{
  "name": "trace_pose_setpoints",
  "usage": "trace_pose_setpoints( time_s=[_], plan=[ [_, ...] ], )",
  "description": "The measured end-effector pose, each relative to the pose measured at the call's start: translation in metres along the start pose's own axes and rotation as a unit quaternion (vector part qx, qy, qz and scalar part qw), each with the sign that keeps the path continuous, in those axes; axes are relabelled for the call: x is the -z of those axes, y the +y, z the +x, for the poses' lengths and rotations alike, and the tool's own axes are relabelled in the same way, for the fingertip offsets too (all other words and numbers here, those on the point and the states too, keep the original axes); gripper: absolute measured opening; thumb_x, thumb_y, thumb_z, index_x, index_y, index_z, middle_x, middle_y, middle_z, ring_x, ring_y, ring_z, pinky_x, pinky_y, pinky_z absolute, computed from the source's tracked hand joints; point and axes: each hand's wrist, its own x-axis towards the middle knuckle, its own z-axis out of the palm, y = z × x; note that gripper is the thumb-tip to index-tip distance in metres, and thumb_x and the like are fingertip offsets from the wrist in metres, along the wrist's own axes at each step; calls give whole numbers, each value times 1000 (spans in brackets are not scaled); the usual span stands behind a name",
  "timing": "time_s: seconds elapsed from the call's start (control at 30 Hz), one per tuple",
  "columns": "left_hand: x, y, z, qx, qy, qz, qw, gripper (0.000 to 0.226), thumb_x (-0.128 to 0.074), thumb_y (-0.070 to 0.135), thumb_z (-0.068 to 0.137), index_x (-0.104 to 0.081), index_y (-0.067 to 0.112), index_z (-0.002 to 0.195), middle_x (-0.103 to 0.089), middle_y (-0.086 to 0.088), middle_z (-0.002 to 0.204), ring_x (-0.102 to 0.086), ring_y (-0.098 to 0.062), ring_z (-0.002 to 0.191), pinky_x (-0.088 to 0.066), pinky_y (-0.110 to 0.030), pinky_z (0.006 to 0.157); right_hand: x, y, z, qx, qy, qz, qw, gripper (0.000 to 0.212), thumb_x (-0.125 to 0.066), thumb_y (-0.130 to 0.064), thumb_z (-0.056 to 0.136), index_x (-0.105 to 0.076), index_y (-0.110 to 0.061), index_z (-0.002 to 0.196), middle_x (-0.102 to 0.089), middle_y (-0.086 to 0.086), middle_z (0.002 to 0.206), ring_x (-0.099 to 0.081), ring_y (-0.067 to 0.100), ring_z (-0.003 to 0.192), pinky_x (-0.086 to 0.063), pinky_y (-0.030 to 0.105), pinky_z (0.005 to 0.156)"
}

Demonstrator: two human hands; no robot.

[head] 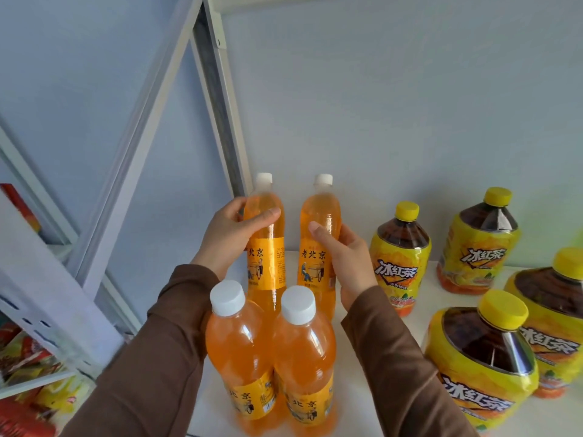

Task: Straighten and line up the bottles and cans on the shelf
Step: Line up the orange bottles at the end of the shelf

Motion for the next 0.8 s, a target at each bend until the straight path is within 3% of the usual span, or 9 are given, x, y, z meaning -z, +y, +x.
trace_pose_setpoints(
  time_s=[0.13,0.3,0.43,0.67,0.8],
  plan=[
    [-2,-11,-9,-47,-12,-17,999,45,-80,43,77,-61,42,118,-73,15,107,-70,-4,98,-58,-30,83,-1,5,-5,38,-26,-33,998,48,-79,-22,84,-60,-22,128,-75,1,111,-74,17,99,-61,38,84],
    [-2,-29,-15,-53,-22,-16,998,59,-81,42,74,-56,37,127,-71,9,116,-68,-13,108,-58,-39,90,-2,16,-9,52,-19,-59,997,57,-79,-20,84,-51,-24,133,-69,-5,114,-70,5,96,-60,23,74],
    [-5,-34,-16,-44,-33,-9,998,60,-80,38,77,-53,37,130,-69,10,117,-67,-12,109,-58,-39,92,-3,25,-8,49,-26,-69,996,57,-78,-19,85,-48,-24,133,-68,-4,116,-70,7,99,-61,27,78],
    [-4,-37,-12,-31,-53,-15,998,63,-79,38,79,-50,37,135,-67,8,123,-65,-14,114,-57,-39,94,-7,29,-5,66,-28,-103,992,60,-76,-23,85,-42,-27,135,-64,-10,118,-67,7,104,-59,22,78],
    [0,-36,-10,-17,-85,-13,996,64,-77,36,81,-47,37,137,-67,8,124,-65,-13,115,-56,-33,93,-7,32,-4,69,-23,-124,990,63,-76,-26,86,-40,-30,138,-63,-6,124,-65,14,112,-59,34,89]
  ],
)
